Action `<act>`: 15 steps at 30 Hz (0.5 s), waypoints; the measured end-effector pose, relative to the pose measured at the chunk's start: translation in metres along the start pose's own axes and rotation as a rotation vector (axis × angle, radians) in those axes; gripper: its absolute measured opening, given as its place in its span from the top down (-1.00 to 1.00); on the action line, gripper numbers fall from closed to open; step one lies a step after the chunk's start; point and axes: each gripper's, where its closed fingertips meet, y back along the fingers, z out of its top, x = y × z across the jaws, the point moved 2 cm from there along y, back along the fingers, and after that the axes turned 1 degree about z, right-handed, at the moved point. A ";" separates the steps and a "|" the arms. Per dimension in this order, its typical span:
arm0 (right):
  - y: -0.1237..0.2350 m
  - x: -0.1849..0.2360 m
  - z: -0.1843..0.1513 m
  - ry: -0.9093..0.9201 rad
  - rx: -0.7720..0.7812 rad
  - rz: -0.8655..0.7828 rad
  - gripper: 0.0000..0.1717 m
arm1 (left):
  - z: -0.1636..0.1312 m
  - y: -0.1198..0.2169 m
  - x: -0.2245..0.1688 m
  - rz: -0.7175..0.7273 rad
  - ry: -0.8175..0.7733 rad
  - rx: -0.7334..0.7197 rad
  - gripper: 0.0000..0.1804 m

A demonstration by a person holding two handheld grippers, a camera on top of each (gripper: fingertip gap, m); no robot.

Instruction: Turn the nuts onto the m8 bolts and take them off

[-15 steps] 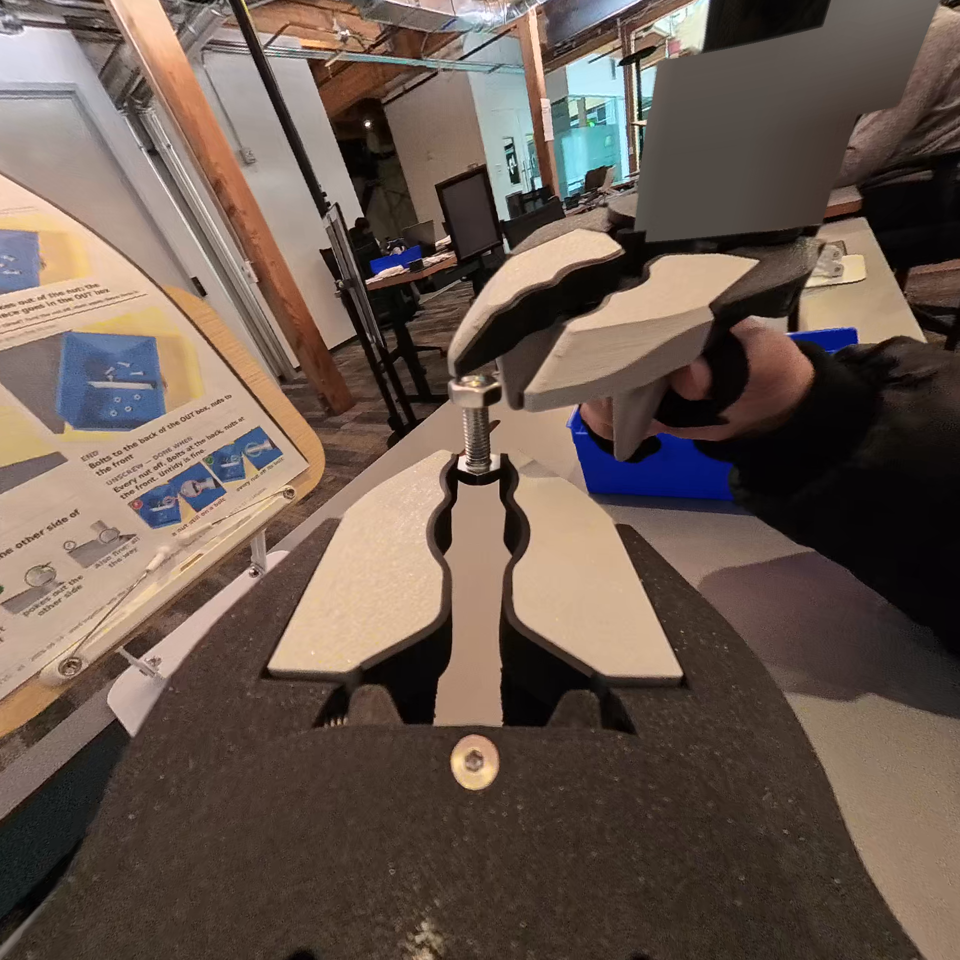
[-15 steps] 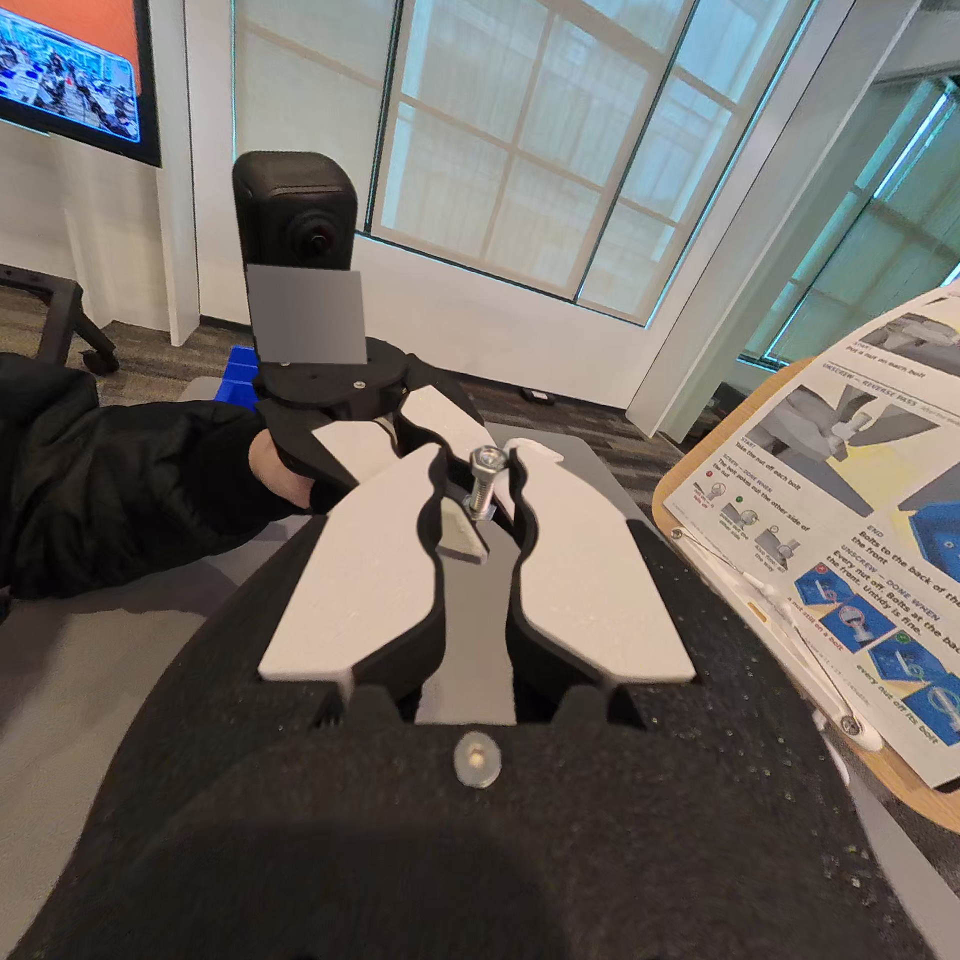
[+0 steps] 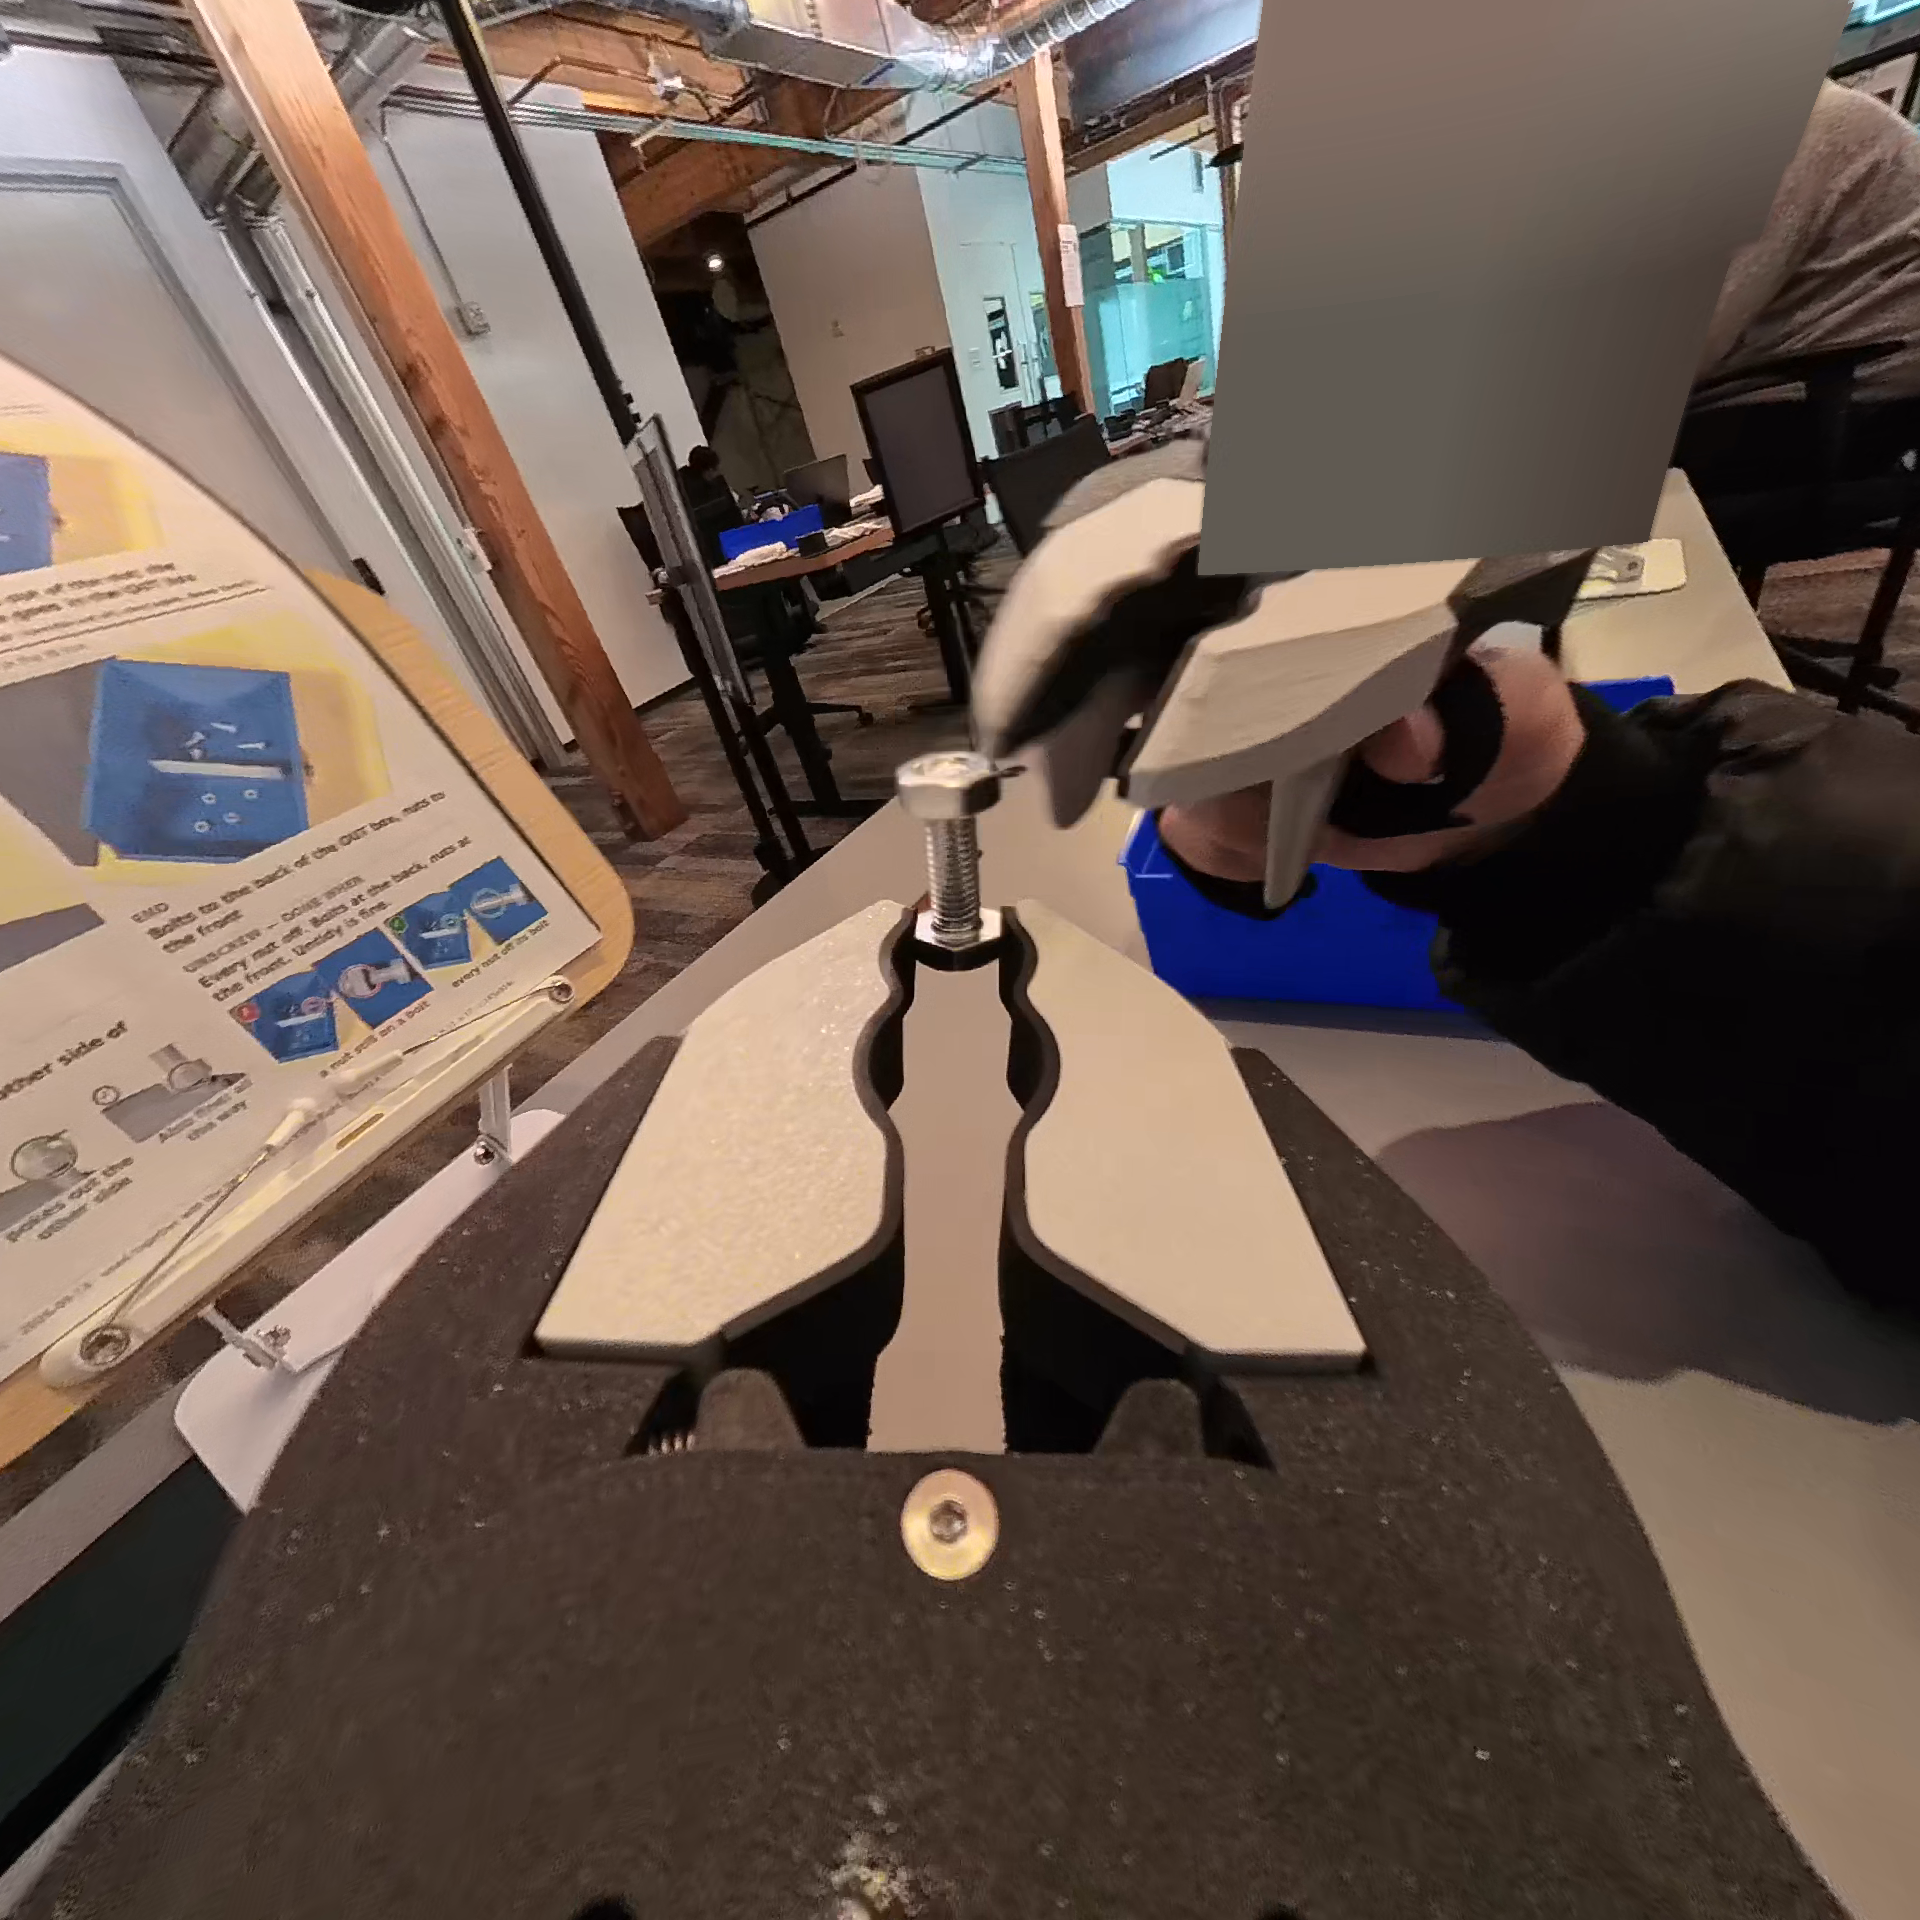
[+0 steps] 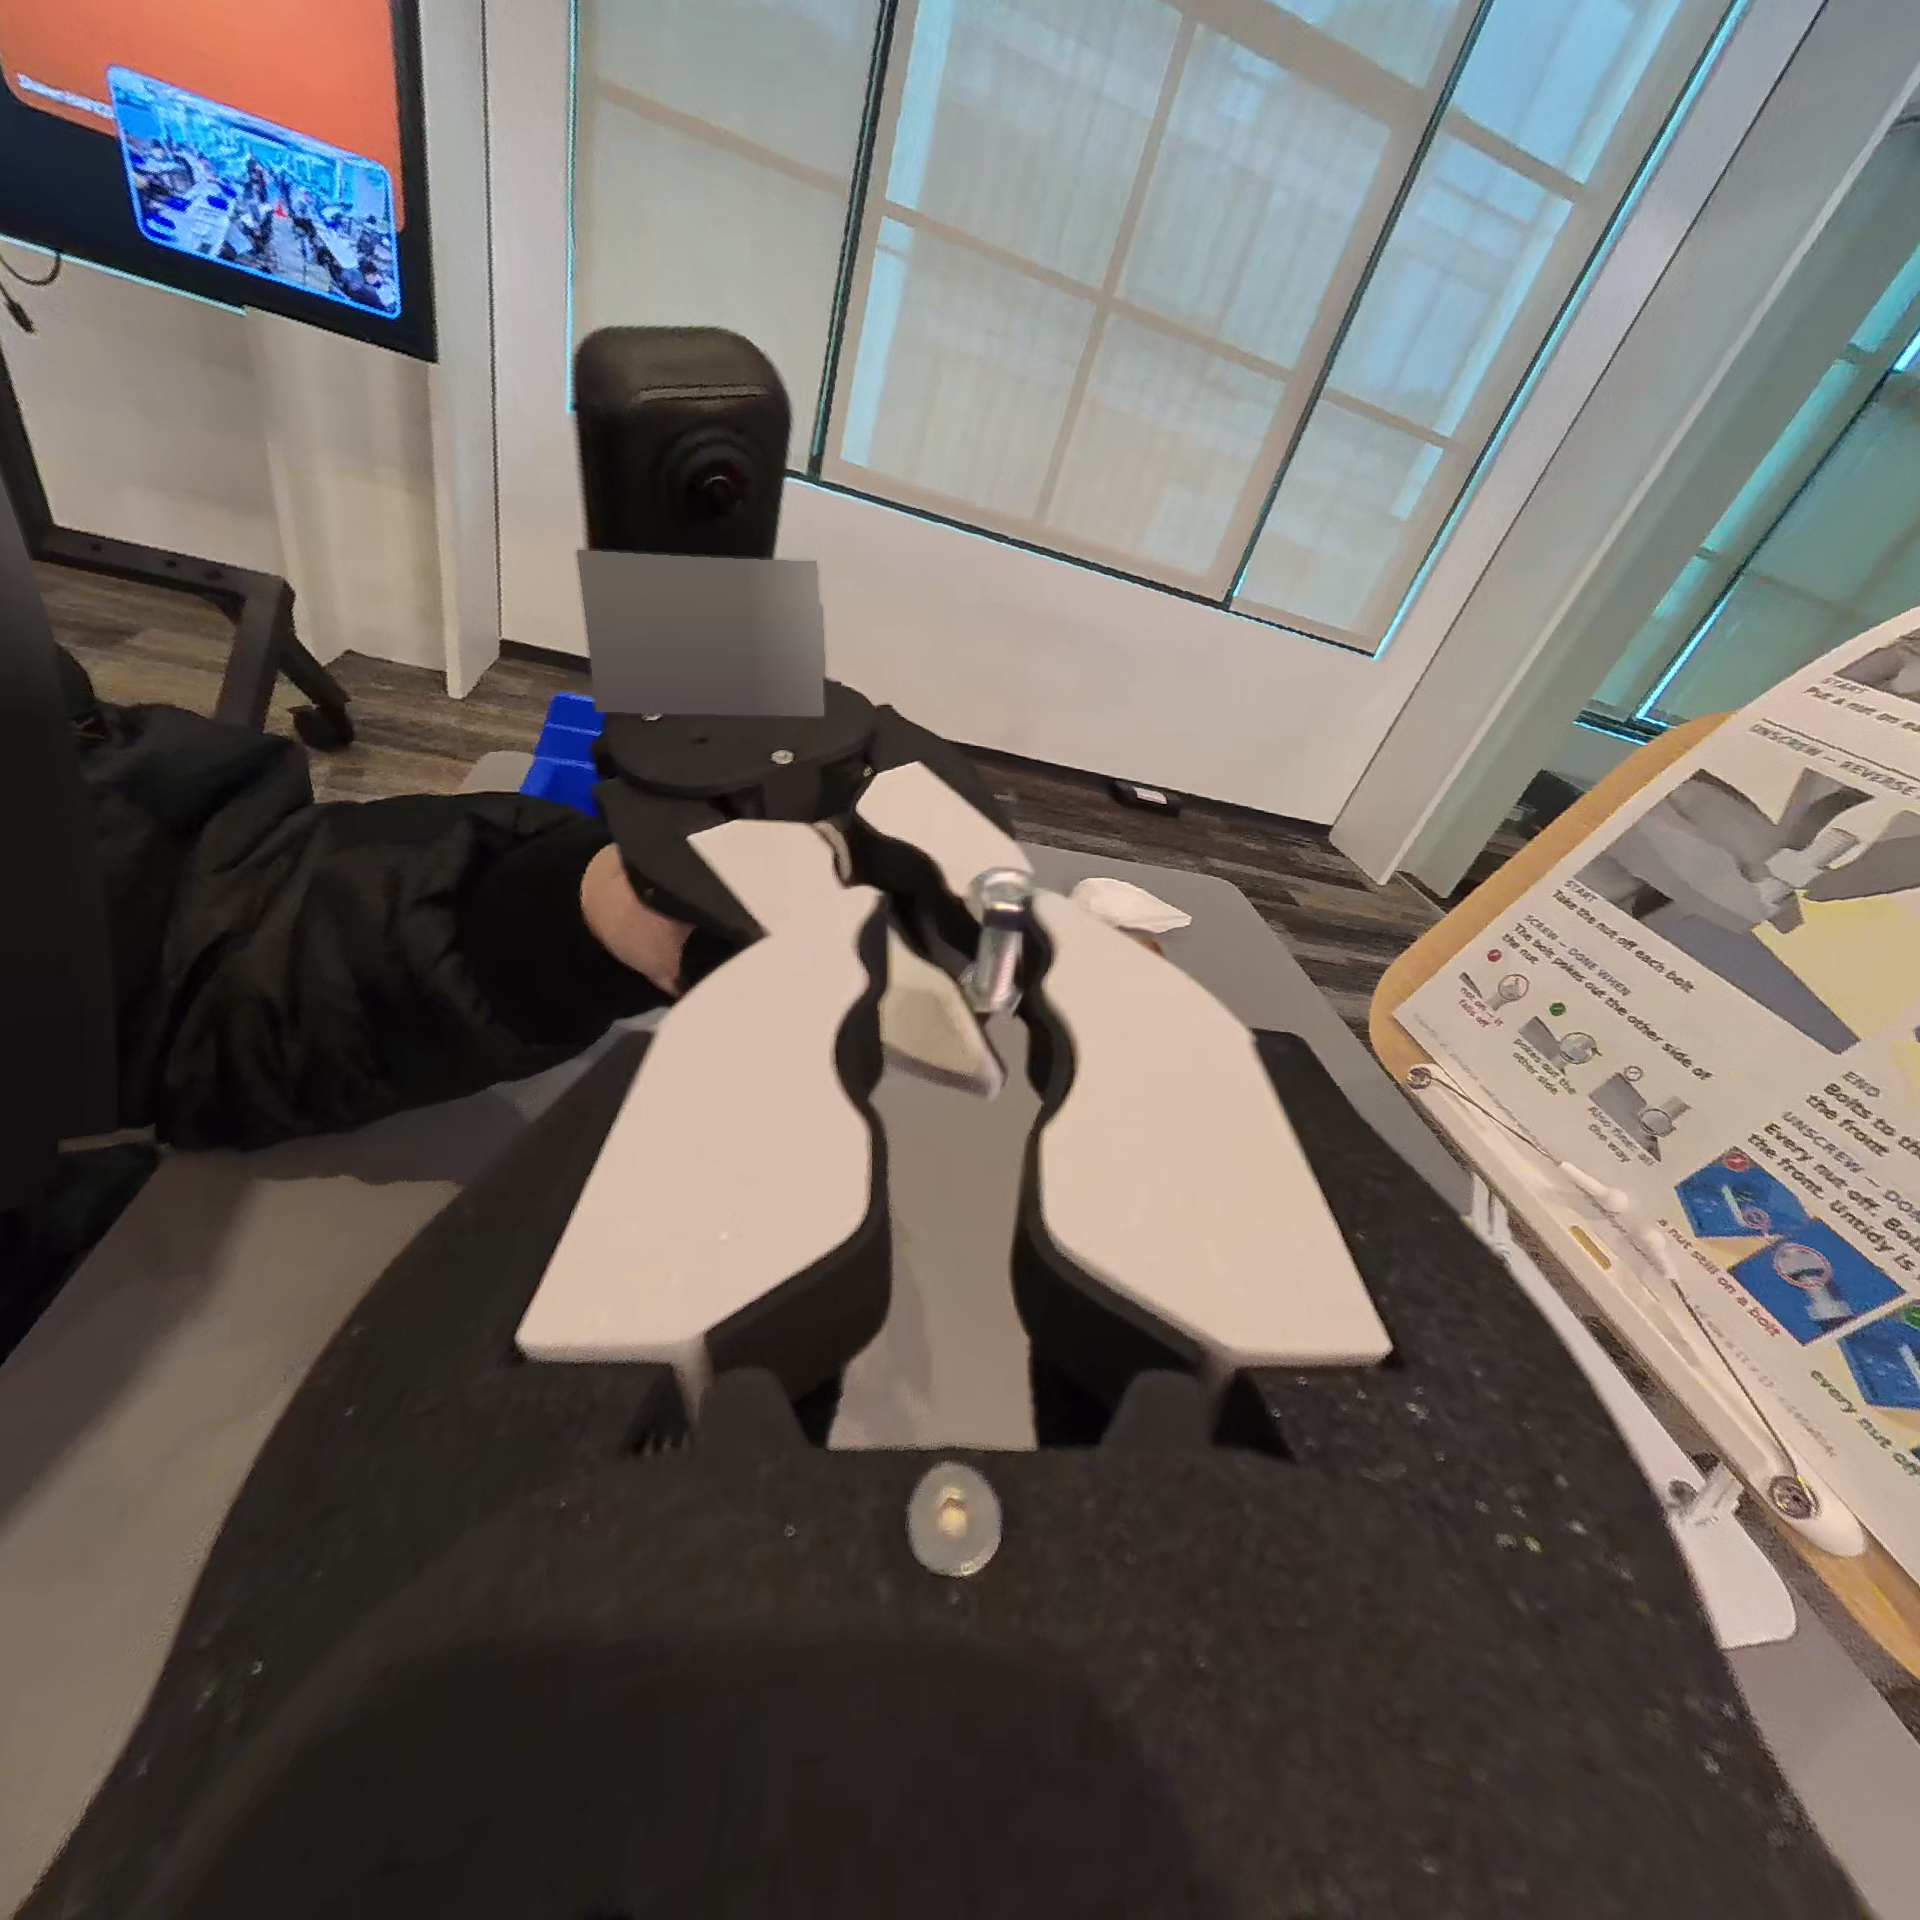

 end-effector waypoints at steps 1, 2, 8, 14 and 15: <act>0.002 0.002 0.001 -0.008 -0.007 0.019 0.86 | -0.001 0.001 0.003 0.004 0.009 0.001 0.83; 0.002 0.001 0.003 -0.020 -0.020 0.015 0.85 | -0.001 0.001 0.003 -0.005 0.017 -0.002 0.83; -0.004 -0.001 -0.002 -0.005 -0.006 -0.009 0.53 | 0.001 -0.001 -0.006 -0.028 -0.004 -0.006 0.83; 0.003 0.005 0.005 -0.021 -0.020 0.043 0.76 | 0.003 0.002 0.001 -0.032 0.051 -0.024 0.83; 0.002 0.001 0.006 -0.023 -0.034 0.014 0.69 | 0.003 0.002 -0.001 -0.036 0.049 -0.023 0.83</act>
